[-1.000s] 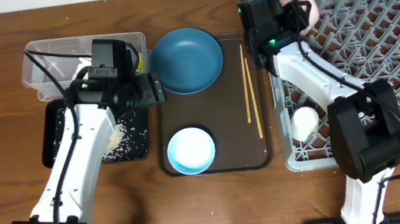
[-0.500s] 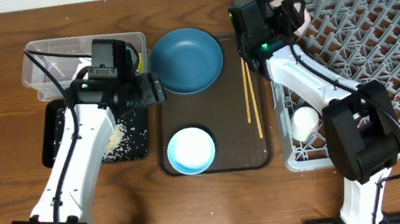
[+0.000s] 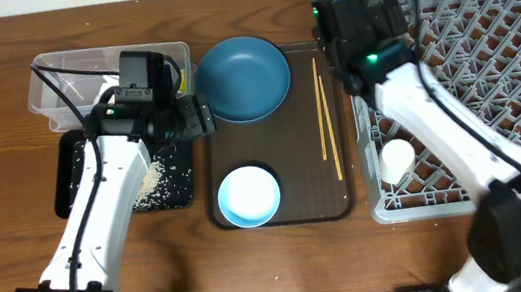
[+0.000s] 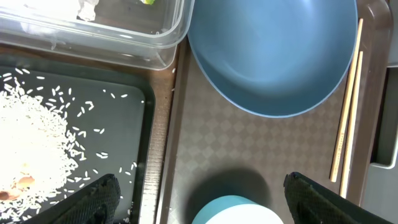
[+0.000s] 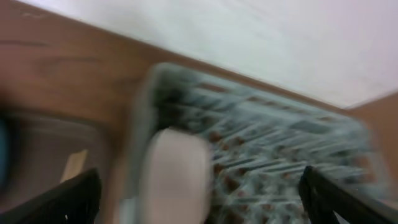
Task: Sort waste into correct bins and load items into the dishwasher rack
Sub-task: 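Move right gripper to the light-blue bowl and grasp its rim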
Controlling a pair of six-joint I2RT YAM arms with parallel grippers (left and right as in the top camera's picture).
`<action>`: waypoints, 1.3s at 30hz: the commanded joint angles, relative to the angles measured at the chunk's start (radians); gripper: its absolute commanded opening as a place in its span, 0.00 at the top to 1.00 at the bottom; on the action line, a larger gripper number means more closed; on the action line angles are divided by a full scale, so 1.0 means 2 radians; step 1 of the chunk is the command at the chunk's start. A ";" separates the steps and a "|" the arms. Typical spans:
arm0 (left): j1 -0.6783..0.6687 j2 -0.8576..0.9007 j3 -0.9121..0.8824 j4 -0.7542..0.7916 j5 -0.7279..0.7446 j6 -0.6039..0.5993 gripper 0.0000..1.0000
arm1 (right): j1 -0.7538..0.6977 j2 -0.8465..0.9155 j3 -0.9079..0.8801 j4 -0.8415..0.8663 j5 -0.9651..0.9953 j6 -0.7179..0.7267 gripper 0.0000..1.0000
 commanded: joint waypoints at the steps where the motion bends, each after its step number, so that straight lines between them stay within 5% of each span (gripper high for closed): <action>1: 0.001 -0.008 -0.001 0.000 -0.006 0.003 0.13 | 0.004 -0.041 0.001 -0.042 -0.193 0.082 0.01; 5: 0.001 -0.008 -0.001 0.000 -0.006 0.003 0.13 | 0.006 -0.050 0.000 -0.113 -0.379 0.156 0.03; 10: 0.001 -0.008 -0.001 0.000 -0.006 0.003 0.12 | 0.035 -0.029 -0.034 -0.132 -0.456 0.200 0.15; 24: 0.001 -0.008 -0.001 0.000 -0.006 0.003 0.13 | 0.152 0.052 -0.081 -0.145 -0.385 0.328 0.29; 34: 0.001 -0.008 -0.001 0.000 -0.006 0.003 0.13 | 0.155 0.100 -0.081 -0.146 -0.397 0.337 0.46; 39: 0.001 -0.008 -0.001 0.000 -0.006 0.003 0.13 | 0.152 0.104 -0.081 -0.144 -0.401 0.337 0.91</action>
